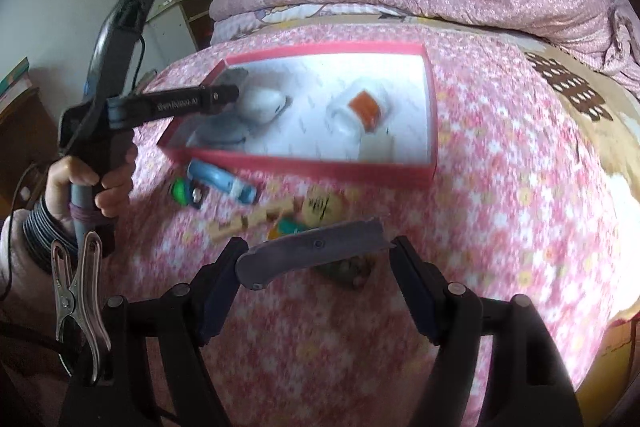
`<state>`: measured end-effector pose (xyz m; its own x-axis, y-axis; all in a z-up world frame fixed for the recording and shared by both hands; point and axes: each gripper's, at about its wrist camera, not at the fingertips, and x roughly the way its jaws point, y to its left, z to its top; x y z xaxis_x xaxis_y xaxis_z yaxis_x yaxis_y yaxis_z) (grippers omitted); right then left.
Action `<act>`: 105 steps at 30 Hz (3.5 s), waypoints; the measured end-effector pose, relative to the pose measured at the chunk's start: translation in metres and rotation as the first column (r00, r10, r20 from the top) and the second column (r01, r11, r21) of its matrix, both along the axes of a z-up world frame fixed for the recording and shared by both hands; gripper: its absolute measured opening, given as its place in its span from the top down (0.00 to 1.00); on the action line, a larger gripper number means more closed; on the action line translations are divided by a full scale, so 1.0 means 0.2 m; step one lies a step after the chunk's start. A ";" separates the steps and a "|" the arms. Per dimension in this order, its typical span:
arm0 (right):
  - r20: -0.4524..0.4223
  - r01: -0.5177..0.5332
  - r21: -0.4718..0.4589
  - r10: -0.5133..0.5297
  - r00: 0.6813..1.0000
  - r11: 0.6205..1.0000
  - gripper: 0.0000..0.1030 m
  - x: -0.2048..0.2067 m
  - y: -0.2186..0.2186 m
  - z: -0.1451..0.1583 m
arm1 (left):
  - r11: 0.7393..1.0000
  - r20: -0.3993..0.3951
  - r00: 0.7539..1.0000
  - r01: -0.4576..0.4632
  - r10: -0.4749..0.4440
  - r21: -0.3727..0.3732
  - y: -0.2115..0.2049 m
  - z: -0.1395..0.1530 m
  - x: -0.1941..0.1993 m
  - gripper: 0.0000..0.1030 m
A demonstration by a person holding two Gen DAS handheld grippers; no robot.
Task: Organize rigid objects
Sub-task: 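Lower the grey block into the tray with the left tool while the right tool lowers the grey piece, then open both tools and withdraw them from the tray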
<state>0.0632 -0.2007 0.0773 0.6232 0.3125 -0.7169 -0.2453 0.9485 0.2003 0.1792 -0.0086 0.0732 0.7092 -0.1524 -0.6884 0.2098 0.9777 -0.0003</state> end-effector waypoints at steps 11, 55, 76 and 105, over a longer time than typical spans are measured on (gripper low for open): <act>0.005 -0.003 0.002 0.003 1.000 1.000 0.28 0.19 0.03 0.04 | 1.000 0.028 1.000 -0.001 0.000 0.025 0.01 0.00 0.08 0.42; 0.041 0.085 -0.005 -0.084 0.996 0.996 0.27 0.70 0.05 0.07 | 0.996 -0.036 0.997 -0.064 0.062 -0.063 0.08 0.00 -0.19 0.39; 0.033 0.061 0.026 -0.062 0.998 0.998 0.27 0.28 0.05 0.11 | 0.992 -0.054 0.996 -0.071 0.066 -0.107 0.14 0.07 -0.43 0.39; -0.212 0.003 -0.057 -0.015 0.977 0.998 0.46 -0.54 0.11 -0.21 | 0.993 -0.096 0.994 -0.060 0.049 -0.106 0.20 -0.07 -0.81 0.39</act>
<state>-0.0453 -0.1785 0.0359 0.4573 0.2633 -0.8495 -0.1939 0.9617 0.1936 0.0177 0.0315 0.0596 0.6518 -0.1929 -0.7334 0.1503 0.9808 -0.1243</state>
